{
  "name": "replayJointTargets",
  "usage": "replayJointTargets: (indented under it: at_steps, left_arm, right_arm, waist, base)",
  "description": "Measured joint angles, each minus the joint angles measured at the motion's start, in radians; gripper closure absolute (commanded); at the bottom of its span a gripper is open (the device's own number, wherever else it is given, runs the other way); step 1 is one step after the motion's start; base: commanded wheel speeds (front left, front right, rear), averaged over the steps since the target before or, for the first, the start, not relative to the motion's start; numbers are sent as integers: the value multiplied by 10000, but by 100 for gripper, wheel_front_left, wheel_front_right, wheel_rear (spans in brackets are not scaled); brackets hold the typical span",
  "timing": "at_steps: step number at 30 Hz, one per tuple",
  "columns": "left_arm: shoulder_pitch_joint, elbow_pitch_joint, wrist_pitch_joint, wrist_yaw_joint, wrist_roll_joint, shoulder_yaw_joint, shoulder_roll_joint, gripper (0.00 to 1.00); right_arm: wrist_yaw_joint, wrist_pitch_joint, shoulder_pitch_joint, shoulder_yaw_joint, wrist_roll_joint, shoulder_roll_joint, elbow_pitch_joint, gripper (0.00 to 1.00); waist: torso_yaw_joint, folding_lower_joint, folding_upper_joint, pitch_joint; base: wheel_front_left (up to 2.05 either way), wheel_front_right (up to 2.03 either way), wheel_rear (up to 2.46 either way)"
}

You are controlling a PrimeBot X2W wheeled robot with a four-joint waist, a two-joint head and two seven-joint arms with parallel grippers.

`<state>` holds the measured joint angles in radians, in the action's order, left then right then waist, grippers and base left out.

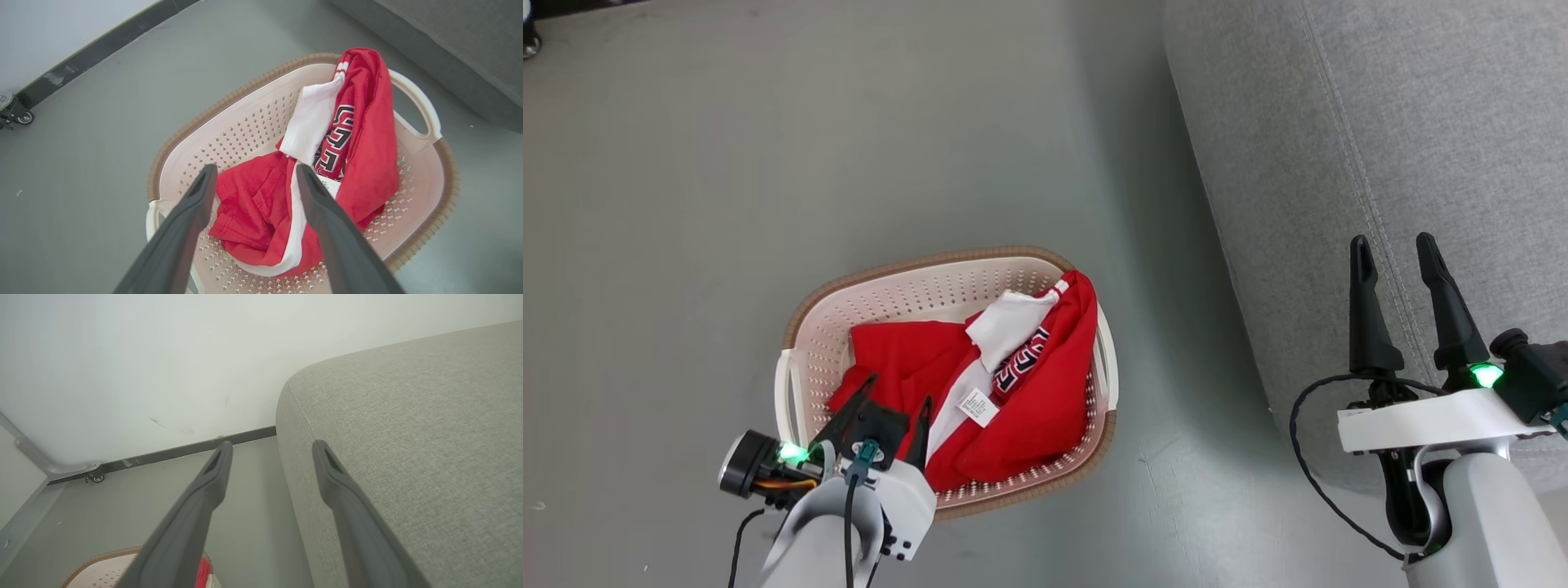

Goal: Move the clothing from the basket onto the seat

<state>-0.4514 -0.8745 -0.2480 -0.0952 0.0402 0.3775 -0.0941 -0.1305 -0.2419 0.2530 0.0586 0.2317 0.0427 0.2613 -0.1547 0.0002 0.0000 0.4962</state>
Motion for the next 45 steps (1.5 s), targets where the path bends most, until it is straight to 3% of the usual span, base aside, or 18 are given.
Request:
replayJointTargets:
  at_steps: [45]
  left_arm:
    - [-2153, -2127, 472, 353, 878, 930, 2, 0]
  right_arm:
    - [0, -79, 1416, -105, 410, 0, -142, 0]
  waist:
    - [-829, -1, 0, 2399]
  base:
    - [0, 0, 0]
